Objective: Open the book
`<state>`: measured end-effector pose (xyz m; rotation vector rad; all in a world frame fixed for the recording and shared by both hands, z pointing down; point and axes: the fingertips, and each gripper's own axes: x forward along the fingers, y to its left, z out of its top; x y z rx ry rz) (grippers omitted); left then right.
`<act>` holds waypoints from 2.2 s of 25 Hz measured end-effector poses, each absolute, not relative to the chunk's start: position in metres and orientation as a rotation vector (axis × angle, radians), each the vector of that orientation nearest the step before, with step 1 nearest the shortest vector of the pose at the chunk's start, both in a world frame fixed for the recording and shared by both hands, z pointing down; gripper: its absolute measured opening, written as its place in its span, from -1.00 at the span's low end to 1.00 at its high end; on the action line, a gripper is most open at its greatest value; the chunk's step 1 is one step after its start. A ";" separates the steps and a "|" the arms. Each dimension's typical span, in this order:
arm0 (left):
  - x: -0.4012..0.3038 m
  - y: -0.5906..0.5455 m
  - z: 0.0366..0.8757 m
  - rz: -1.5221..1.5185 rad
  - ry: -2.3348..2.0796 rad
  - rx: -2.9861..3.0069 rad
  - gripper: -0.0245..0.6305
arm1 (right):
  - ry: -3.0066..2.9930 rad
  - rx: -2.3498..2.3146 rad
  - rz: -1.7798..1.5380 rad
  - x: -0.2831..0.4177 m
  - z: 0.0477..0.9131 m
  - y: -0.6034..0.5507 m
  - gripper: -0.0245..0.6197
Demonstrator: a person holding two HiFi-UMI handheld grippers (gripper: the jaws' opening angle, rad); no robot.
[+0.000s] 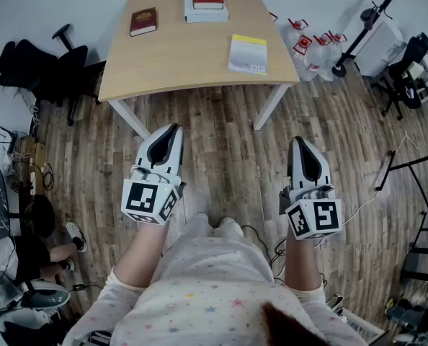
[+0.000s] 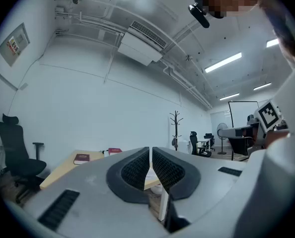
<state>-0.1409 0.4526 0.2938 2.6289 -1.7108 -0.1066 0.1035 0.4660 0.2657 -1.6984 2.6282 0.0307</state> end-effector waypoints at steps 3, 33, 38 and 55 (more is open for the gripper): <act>-0.149 0.455 0.292 -0.103 -1.694 2.650 -0.85 | 2.621 -1.724 0.025 0.092 0.269 0.472 -0.92; -0.206 0.429 0.298 -0.095 -1.656 2.656 -0.18 | 2.471 -1.785 -0.113 0.043 0.273 0.460 0.04; -0.200 0.410 0.306 -0.074 -1.681 2.624 -0.18 | 2.487 -1.766 -0.145 0.050 0.282 0.433 0.04; -0.132 0.295 0.302 -0.049 -1.861 2.522 -0.18 | 2.625 -1.563 -0.162 0.109 0.279 0.285 0.04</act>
